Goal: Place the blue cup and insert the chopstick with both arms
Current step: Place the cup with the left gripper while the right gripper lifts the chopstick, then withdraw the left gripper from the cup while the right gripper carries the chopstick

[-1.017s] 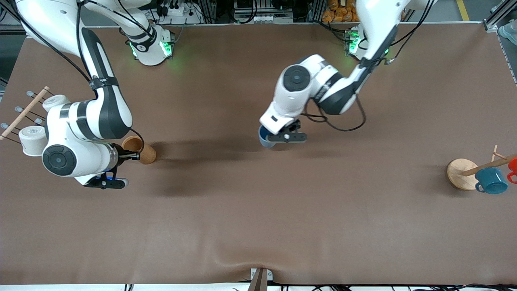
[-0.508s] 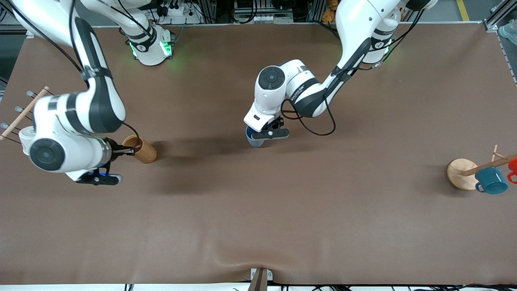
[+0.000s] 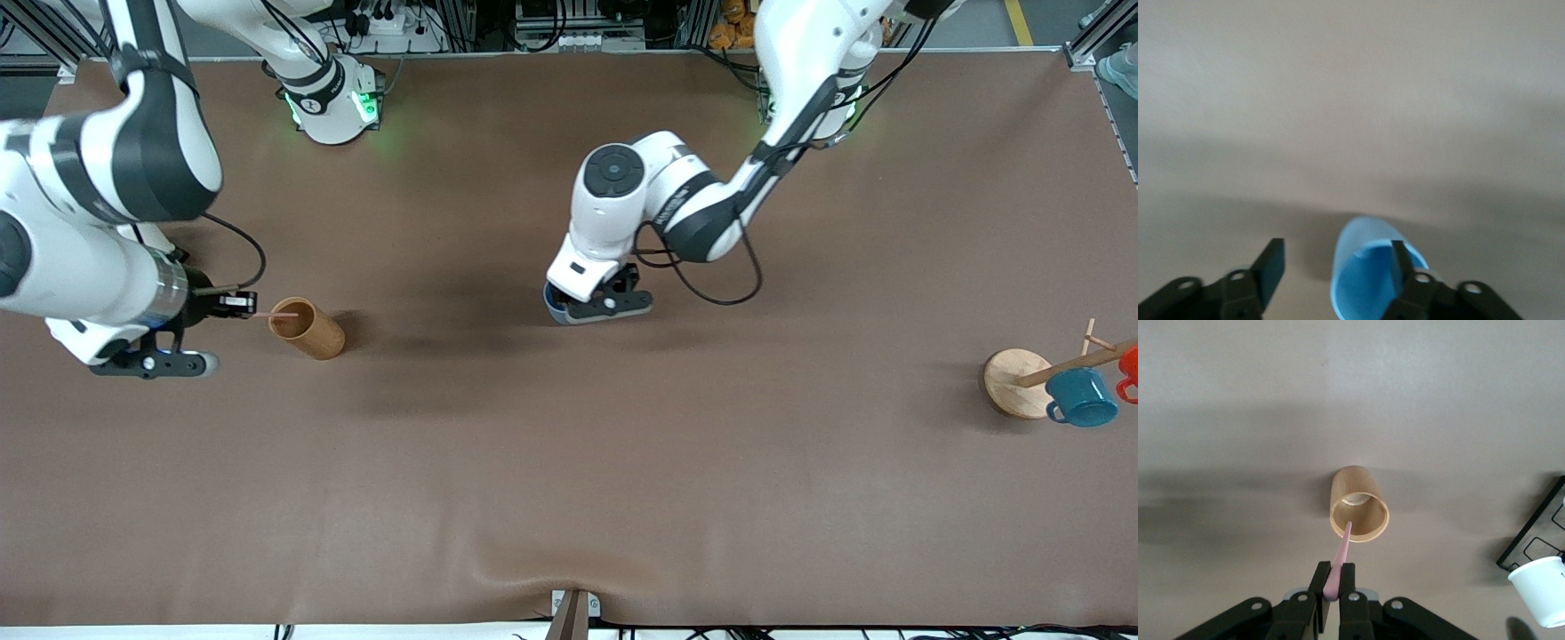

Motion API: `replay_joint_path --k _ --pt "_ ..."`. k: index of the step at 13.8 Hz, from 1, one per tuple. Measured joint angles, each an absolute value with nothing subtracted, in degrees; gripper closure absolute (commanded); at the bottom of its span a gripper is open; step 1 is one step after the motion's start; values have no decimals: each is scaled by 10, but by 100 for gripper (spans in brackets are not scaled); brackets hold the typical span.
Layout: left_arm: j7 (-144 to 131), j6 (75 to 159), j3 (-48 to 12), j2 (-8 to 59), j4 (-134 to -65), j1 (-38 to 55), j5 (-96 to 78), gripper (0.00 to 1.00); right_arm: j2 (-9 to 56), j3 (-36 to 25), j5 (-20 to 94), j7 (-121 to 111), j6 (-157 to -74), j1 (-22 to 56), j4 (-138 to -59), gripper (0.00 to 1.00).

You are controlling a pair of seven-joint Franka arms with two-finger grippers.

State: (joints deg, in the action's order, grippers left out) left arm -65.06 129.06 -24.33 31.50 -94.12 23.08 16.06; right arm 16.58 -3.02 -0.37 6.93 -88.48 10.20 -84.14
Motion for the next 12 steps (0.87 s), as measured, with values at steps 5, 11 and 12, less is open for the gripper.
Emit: replay_joint_path --k 5,11,12 --pt "-617 1166 -243 275 -862 184 161 0 162 2 15 52 -902 118 -823 100" --pt "-523 1101 -243 240 -839 97 161 0 168 36 16 52 -963 153 -823 100" --pt "-501 1088 -243 234 -839 80 161 0 169 37 16 52 -967 160 -823 100"
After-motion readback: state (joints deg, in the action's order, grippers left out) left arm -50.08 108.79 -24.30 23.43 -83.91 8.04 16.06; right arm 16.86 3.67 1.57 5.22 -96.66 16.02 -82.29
